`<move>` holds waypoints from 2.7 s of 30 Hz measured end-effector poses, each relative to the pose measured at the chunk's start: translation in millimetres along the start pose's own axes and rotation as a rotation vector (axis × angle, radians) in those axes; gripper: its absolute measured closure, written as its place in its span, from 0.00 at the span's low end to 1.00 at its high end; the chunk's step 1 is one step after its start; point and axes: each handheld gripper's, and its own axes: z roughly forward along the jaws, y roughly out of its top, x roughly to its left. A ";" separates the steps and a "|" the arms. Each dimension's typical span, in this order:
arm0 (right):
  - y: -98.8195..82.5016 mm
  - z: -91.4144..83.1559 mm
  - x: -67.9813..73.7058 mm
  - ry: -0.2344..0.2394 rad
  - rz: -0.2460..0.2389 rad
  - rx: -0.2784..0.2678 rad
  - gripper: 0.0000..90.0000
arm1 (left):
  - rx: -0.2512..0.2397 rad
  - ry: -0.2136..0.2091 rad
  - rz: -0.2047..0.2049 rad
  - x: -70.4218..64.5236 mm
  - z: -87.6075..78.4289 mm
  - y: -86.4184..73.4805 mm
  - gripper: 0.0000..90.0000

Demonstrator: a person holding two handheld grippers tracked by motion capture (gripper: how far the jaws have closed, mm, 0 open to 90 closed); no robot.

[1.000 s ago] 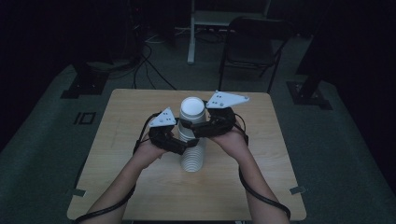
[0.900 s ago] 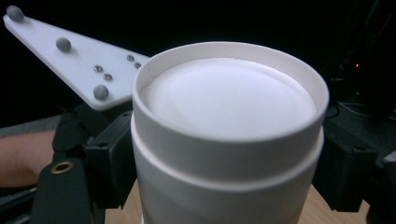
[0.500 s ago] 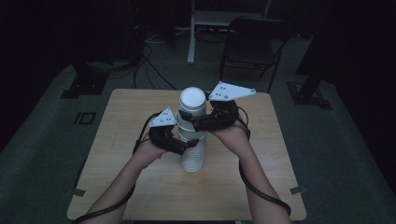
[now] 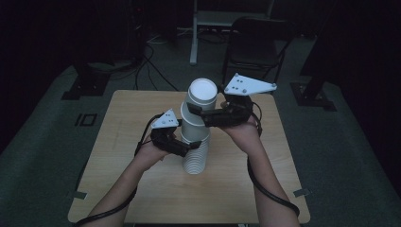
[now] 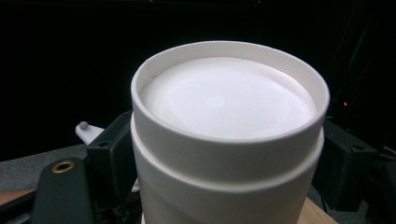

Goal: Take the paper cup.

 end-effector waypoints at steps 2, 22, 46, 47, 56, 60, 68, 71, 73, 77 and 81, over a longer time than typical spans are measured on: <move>0.9 -3.3 -0.3 -0.007 -0.003 0.000 0.23 | 0.001 0.001 0.000 -0.1 0.1 0.1 0.07; -9.3 -49.4 -9.8 -0.084 0.003 -0.017 0.23 | -0.002 0.000 -0.001 -0.3 0.1 -0.1 0.07; -64.3 -76.7 -20.9 -0.129 0.066 0.020 0.23 | 0.007 0.009 -0.014 -1.7 -6.3 0.1 0.06; -65.5 -76.8 -20.8 -0.133 0.070 0.020 0.23 | 0.007 0.010 -0.015 -1.9 -7.5 -0.2 0.06; -83.0 -78.4 -20.6 -0.143 0.080 0.045 0.23 | -0.009 0.033 -0.011 -4.8 -24.7 -7.9 0.06; -94.0 -79.7 -20.5 -0.153 0.087 0.059 0.23 | -0.012 0.046 -0.010 -8.1 -31.5 -17.0 0.06; -122.1 -80.4 -20.0 -0.162 0.120 0.085 0.23 | -0.034 0.053 -0.035 -16.0 -45.4 -41.3 0.06; -130.6 -81.1 -19.5 -0.168 0.131 0.093 0.23 | -0.029 0.053 -0.059 -14.0 -46.9 -50.2 0.06; -135.5 -81.0 -19.2 -0.173 0.138 0.100 0.23 | -0.019 0.050 -0.069 -13.6 -45.5 -56.3 0.06; -142.6 -80.7 -19.3 -0.178 0.146 0.102 0.23 | -0.008 0.057 -0.077 -15.1 -41.7 -67.8 0.06; -146.9 -81.1 -18.7 -0.175 0.156 0.096 0.23 | 0.000 0.033 -0.089 -18.7 -37.9 -75.3 0.06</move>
